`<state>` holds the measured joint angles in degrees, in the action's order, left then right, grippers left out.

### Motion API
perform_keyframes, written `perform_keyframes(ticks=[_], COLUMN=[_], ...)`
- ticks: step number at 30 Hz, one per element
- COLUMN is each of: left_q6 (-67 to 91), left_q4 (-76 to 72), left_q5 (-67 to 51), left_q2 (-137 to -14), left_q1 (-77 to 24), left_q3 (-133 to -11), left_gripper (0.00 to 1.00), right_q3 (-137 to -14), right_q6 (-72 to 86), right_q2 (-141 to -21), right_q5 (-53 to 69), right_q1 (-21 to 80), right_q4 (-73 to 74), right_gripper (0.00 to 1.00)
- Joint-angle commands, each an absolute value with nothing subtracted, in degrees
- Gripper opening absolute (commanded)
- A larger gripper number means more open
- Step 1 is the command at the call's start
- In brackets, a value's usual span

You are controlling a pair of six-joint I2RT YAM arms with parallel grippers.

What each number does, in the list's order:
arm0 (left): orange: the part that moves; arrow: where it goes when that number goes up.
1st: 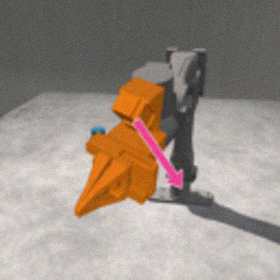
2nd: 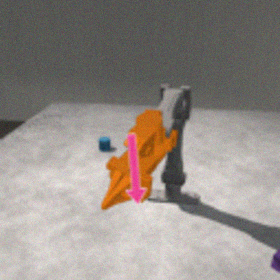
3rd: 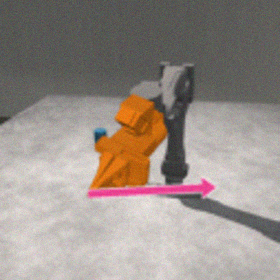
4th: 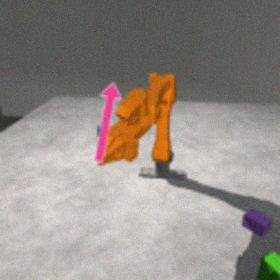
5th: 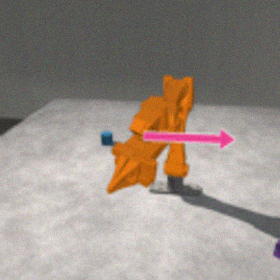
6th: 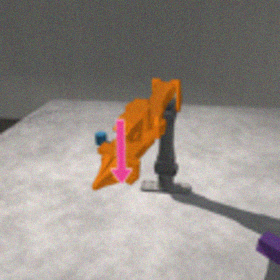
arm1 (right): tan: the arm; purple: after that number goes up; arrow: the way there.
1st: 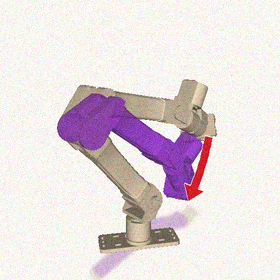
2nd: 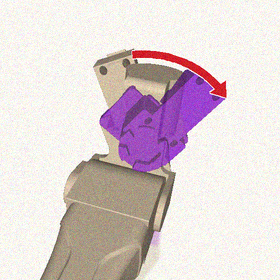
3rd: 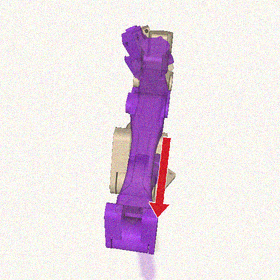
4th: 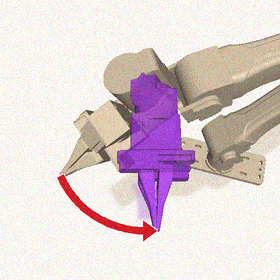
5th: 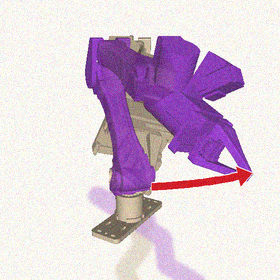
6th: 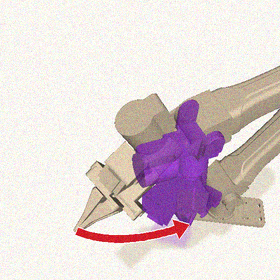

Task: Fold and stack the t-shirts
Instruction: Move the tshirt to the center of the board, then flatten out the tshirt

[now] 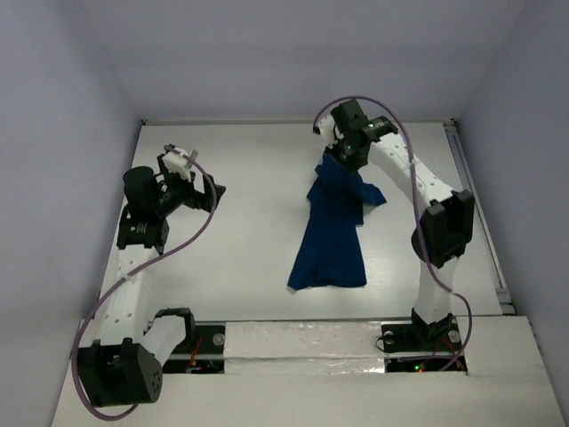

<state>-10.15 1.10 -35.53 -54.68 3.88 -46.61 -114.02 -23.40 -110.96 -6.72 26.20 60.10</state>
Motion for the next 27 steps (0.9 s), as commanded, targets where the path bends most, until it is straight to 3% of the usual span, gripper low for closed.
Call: perform_keyframes(ticks=[1,3,10,15,20,27], left_q6=[-9.1,-10.2,-17.7,-18.0,-17.9,-17.5], left_q4=[-1.1,-1.1,2.5,0.4,2.0,3.0], left_q5=[-40.1,-38.0,-32.1,-26.5,-22.5,-14.3], left_q2=[-55.6,-56.6,-63.0,-68.1,-75.3,-83.6], left_q1=[-0.9,-4.5,-21.6,-35.5,-41.6,-46.8], left_q3=[-49.0,-49.0,-49.7,-48.3,-49.7,-51.5], left_gripper=[0.99,0.99,0.99,0.99,0.99,0.99], right_q3=[-105.6,-101.7,-91.5,-87.6,-88.8,-90.0], right_q6=[-22.4,-22.4,-22.9,-23.2,-23.5,-24.0], right_q2=[-115.2,-115.3,-110.9,-107.4,-106.7,-105.9], right_q5=[-14.1,-18.2,-29.7,-31.0,-29.8,-21.6], right_q1=[23.9,23.9,22.7,22.7,21.5,21.0], right_q4=[57.9,54.1,49.1,49.7,50.2,52.6], right_gripper=[0.18,0.24,0.24,0.27,0.18,0.19])
